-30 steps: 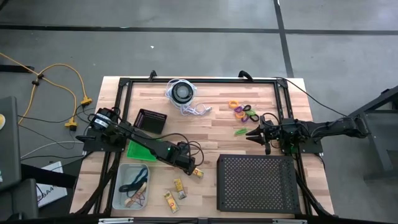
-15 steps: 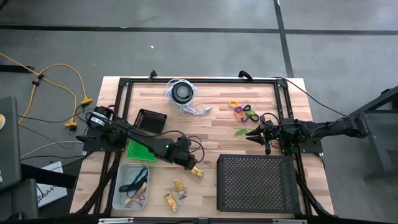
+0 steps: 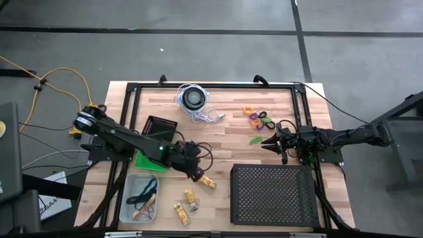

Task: Pick & Place Office Desk Supplies
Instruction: Put the yellow rubber band into the gray bin

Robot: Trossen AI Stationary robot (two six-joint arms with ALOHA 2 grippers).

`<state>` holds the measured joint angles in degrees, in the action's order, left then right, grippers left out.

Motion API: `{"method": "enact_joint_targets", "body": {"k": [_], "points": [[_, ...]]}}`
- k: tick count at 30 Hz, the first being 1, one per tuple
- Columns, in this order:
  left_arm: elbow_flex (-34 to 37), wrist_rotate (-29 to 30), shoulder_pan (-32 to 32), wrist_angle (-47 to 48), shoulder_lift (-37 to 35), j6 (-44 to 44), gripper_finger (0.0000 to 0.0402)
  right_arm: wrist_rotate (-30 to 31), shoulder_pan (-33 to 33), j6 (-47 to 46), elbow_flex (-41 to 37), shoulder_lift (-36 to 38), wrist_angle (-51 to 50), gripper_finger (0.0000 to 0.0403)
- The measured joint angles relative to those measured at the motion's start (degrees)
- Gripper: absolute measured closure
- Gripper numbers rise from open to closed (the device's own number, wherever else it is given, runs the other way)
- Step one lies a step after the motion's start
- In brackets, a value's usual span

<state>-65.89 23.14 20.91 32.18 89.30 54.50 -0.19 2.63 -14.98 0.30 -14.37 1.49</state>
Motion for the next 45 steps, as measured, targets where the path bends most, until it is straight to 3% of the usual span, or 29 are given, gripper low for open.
{"method": "enact_joint_targets", "body": {"k": [17, 30, 45], "points": [[-0.02, -2.39, 4.53, 1.78, -3.24, -5.3, 0.0401, 0.0, -0.01, 0.0, 0.0, 0.0, 0.0, 0.033], [-0.04, -2.16, 16.49, 9.88, -8.36, 3.33, 0.0401, 0.0, 0.0, 0.0, 0.01, 0.0, 0.0, 0.033], [-0.06, -0.83, 35.75, 20.58, -9.86, 27.12, 0.0401, 0.0, 0.0, 0.0, 0.0, 0.0, 0.0, 0.033]]}}
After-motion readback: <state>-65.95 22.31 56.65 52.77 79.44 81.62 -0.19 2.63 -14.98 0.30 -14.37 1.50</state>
